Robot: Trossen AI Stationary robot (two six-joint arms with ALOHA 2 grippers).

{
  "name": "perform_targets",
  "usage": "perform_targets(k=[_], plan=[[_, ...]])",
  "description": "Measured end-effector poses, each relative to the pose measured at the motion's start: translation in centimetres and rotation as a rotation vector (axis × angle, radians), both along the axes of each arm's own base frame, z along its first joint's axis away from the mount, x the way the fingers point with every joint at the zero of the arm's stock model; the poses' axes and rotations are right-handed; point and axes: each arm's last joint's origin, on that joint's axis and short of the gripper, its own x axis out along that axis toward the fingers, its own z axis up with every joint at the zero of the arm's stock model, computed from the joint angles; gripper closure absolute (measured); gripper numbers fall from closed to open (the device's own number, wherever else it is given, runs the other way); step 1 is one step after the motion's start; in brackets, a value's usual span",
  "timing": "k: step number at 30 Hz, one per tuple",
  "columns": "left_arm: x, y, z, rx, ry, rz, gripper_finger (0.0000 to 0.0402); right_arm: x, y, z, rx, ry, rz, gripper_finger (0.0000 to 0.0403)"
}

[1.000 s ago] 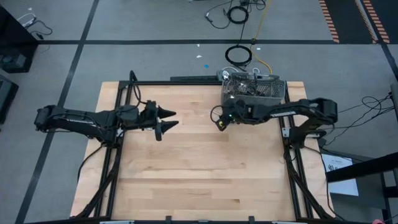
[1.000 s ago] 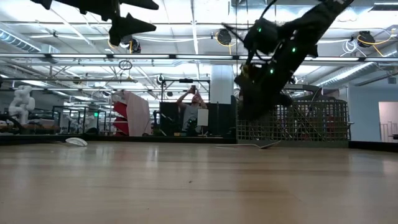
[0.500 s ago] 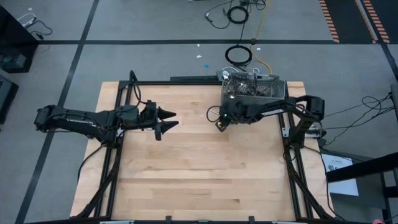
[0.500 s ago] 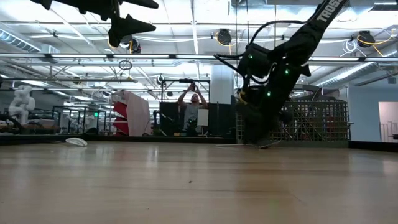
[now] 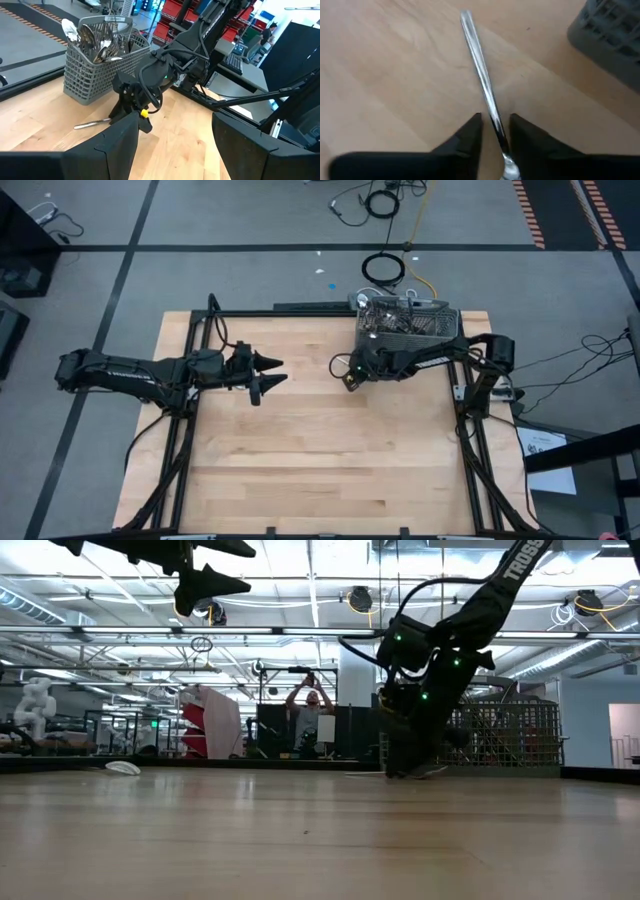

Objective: Sort silverware
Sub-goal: Put the silver spoon into the gray utensil holder

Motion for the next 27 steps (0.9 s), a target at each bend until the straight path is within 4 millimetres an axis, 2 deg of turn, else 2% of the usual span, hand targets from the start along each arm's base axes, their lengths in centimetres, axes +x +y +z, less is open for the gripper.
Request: perform_targets(k=[4, 5, 12, 21, 23, 27], plan=[[0.0, 0.0, 0.0, 0.003, 0.001, -0.002, 0.0146, 0.0, 0.3, 0.4, 0.041, -0.027, 0.000, 0.0381], [0.0, 0.0, 0.0, 0.002, 0.003, -0.010, 0.0146, 0.0, 0.3, 0.5, 0.048, -0.031, 0.002, 0.0390], [0.0, -0.3, -0.1, 0.008, 0.009, -0.094, 0.0146, 0.2, 1.8, 2.1, 0.087, -0.103, 0.016, 0.0399], [0.4, -0.8, -0.7, 0.020, 0.056, -0.145, 0.0146, 3.7, 7.0, 7.2, 0.162, -0.309, 0.237, 0.0401], [0.8, -1.1, -1.1, 0.082, 0.077, -0.170, 0.0146, 4.8, 8.1, 8.7, 0.211, -0.398, 0.310, 0.0401], [1.9, -2.1, -2.4, 0.383, 0.155, -0.330, 0.0146, 6.4, 9.3, 11.7, 0.293, -0.554, 0.411, 0.0402]])
